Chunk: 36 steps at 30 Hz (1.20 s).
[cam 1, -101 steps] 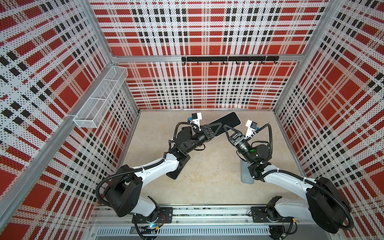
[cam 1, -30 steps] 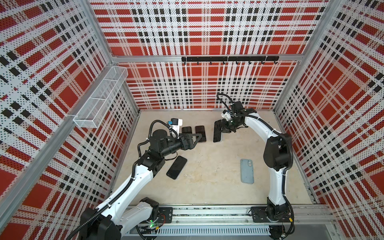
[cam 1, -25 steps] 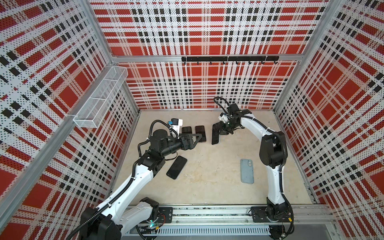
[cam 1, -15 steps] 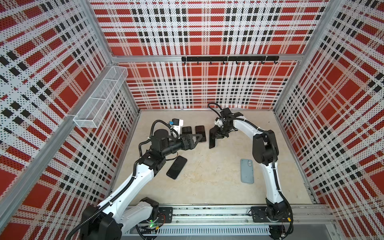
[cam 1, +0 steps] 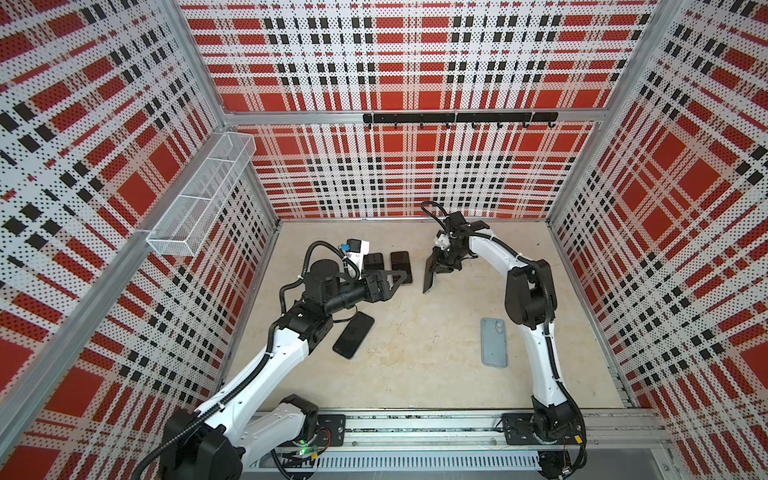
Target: Put the phone into the phone case
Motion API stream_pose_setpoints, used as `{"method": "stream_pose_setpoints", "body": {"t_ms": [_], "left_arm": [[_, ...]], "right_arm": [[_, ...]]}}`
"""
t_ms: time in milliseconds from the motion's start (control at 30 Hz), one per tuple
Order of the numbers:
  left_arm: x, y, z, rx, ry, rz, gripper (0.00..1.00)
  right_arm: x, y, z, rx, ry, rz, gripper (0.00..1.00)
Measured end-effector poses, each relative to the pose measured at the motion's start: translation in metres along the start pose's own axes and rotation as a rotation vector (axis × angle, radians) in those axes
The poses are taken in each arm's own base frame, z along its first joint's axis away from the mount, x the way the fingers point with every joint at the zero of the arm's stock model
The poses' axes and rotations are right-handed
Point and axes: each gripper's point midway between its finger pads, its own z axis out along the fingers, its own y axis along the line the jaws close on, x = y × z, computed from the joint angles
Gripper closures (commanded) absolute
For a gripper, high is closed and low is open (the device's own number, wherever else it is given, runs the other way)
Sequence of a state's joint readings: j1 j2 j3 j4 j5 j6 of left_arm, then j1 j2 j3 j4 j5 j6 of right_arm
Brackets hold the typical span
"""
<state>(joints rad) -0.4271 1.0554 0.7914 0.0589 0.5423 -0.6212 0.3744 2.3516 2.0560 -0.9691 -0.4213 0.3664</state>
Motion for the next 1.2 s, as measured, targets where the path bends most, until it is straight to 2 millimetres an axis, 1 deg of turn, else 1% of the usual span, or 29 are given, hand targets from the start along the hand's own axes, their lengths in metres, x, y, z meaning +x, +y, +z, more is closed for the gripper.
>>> {"method": "stream_pose_setpoints", "body": {"t_ms": [200,267,367,467,633,800,933,1200], "left_arm": [[0.001,0.002,0.001,-0.003,0.005,-0.005,0.0],[0.001,0.002,0.001,-0.003,0.005,-0.006,0.0],[0.001,0.002,0.001,-0.003,0.005,-0.006,0.0],[0.001,0.002,0.001,-0.004,0.004,-0.006,0.01],[0.002,0.002,0.001,-0.004,0.007,-0.008,0.0],[0.009,0.007,0.002,-0.013,0.019,-0.018,0.0],[0.014,0.01,0.001,-0.018,0.026,-0.026,0.0],[0.013,0.008,-0.001,-0.014,0.02,-0.024,0.0]], "right_arm": [[0.0,-0.004,0.003,0.0,-0.003,0.024,0.8],[-0.001,-0.004,0.004,-0.002,-0.008,0.028,0.84],[-0.002,-0.005,0.01,-0.019,-0.019,0.045,0.92],[-0.003,-0.004,0.01,-0.035,-0.038,0.06,0.97],[-0.006,-0.002,0.011,-0.048,-0.058,0.09,0.98],[-0.009,-0.001,0.01,-0.051,-0.067,0.107,0.98],[-0.015,0.0,0.011,-0.049,-0.08,0.113,0.98],[-0.03,0.002,0.011,-0.042,-0.107,0.113,0.98]]}}
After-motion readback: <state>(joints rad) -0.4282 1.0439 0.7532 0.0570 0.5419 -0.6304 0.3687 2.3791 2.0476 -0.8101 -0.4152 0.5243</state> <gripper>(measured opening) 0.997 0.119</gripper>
